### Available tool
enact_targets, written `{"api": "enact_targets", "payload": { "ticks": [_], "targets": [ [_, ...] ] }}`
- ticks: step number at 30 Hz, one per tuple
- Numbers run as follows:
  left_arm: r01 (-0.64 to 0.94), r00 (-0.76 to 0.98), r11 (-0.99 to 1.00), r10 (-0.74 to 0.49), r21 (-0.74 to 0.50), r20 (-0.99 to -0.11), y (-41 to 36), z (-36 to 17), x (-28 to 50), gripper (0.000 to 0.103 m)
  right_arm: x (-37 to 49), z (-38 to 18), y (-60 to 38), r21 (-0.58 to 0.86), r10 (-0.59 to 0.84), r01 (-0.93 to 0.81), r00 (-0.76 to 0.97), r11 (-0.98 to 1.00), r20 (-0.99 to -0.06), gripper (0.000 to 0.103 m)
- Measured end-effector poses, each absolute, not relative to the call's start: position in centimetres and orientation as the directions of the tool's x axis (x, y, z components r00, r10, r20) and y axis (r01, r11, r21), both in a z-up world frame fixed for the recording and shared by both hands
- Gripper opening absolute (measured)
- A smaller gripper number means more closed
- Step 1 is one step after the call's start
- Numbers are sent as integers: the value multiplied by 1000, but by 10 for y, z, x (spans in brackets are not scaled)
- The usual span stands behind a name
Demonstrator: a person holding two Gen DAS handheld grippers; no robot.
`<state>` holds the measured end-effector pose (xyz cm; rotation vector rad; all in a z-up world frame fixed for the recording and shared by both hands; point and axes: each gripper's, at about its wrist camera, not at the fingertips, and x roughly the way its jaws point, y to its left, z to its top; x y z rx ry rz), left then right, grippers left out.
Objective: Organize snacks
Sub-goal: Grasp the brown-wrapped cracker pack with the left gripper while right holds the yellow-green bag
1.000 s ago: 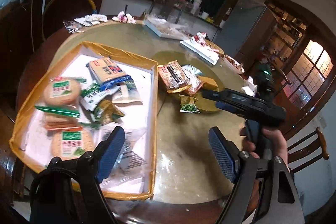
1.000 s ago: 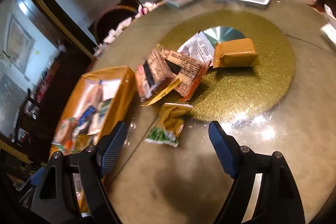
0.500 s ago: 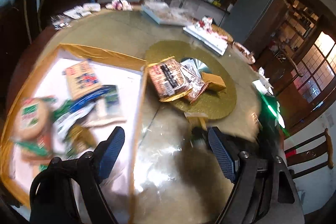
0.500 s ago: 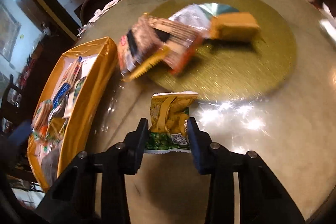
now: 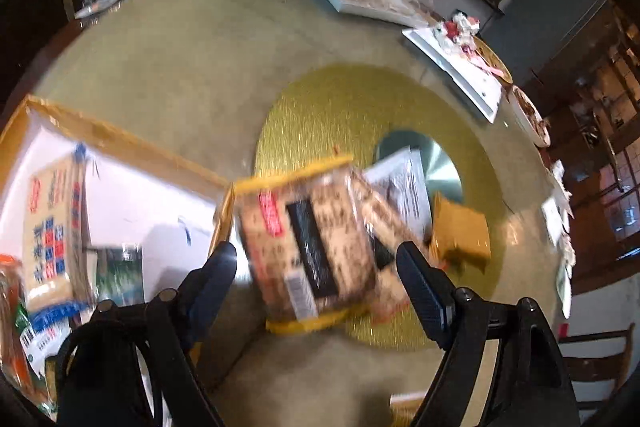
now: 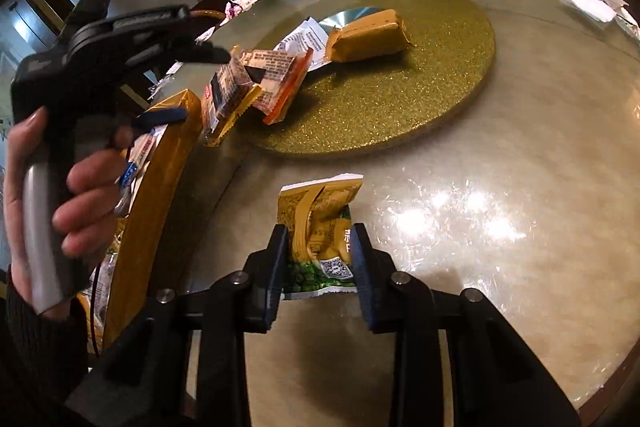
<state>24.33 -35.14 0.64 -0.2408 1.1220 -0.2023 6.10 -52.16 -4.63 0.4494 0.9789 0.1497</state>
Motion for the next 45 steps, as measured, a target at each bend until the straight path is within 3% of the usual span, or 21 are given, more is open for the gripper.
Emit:
{"api": "enact_targets", "payload": {
  "ticks": [5, 6, 11, 13, 15, 20, 29, 30, 33, 34, 39, 42, 45],
  "targets": [
    [57, 372, 973, -229, -225, -899, -368, -5, 252, 80, 60, -46, -520, 420, 314, 67, 560, 905, -767, 33],
    [47, 353, 977, -211, -208, -912, -369, -10, 251, 76, 60, -46, -520, 422, 315, 68, 561, 904, -765, 33],
    [49, 405, 981, -190, -186, -894, -365, -12, 249, 71, 60, -46, -521, 422, 316, 64, 563, 904, -764, 33],
    [82, 415, 978, -207, -190, -886, -363, -5, 241, 50, 59, -45, -520, 415, 311, 63, 563, 908, -765, 33],
    [130, 445, 980, -192, -149, -875, -365, 8, 224, 36, 58, -45, -519, 414, 309, 66, 564, 908, -766, 32],
    [215, 439, 967, -220, -136, -871, -362, 15, 194, 31, 50, -44, -516, 395, 293, 64, 565, 916, -771, 32],
    [455, 321, 880, -308, -139, -896, -371, 13, 141, 32, 39, -45, -519, 401, 297, 69, 559, 914, -774, 32],
    [477, 300, 864, -331, -159, -895, -372, 14, 138, 38, 38, -45, -520, 404, 301, 66, 560, 912, -772, 32],
    [451, 359, 882, -319, -136, -877, -368, 19, 143, 74, 38, -46, -523, 407, 303, 68, 562, 911, -770, 32],
    [428, 386, 896, -300, -119, -872, -367, 19, 147, 76, 37, -46, -524, 405, 298, 71, 564, 911, -770, 32],
    [425, 338, 899, -269, -109, -902, -379, 4, 151, 76, 34, -45, -528, 393, 284, 78, 566, 916, -774, 32],
    [439, 349, 899, -182, -11, -919, -390, -9, 145, 77, 32, -45, -531, 388, 277, 82, 566, 918, -777, 32],
    [392, 330, 920, -151, -11, -932, -387, -24, 147, 76, 30, -44, -528, 367, 264, 73, 565, 928, -781, 33]
  ]
}}
